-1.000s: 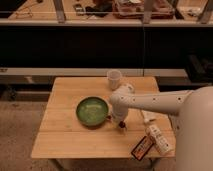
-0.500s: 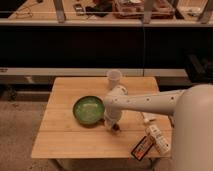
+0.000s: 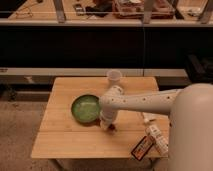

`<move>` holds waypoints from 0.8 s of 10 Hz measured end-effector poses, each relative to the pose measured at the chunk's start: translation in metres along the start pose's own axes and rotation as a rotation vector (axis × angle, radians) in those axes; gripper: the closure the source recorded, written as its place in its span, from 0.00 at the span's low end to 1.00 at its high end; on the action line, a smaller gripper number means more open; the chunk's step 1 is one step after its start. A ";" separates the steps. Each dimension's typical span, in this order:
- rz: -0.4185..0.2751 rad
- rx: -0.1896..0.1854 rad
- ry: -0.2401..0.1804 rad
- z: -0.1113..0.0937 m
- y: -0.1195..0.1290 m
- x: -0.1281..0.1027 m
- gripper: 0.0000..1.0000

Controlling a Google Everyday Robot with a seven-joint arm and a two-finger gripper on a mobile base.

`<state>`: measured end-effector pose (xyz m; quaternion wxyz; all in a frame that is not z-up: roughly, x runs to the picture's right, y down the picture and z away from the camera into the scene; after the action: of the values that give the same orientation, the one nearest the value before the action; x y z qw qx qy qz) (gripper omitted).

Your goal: Drag the pepper across the table

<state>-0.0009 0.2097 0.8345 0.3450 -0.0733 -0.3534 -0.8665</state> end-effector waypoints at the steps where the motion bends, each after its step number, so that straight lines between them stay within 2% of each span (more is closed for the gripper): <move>1: -0.024 0.002 0.010 -0.001 -0.006 0.007 0.74; 5: -0.094 0.034 0.031 0.004 -0.027 0.022 0.74; 8: -0.118 0.044 0.047 0.004 -0.031 0.028 0.79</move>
<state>-0.0429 0.2125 0.8302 0.3032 -0.0244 -0.3678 -0.8787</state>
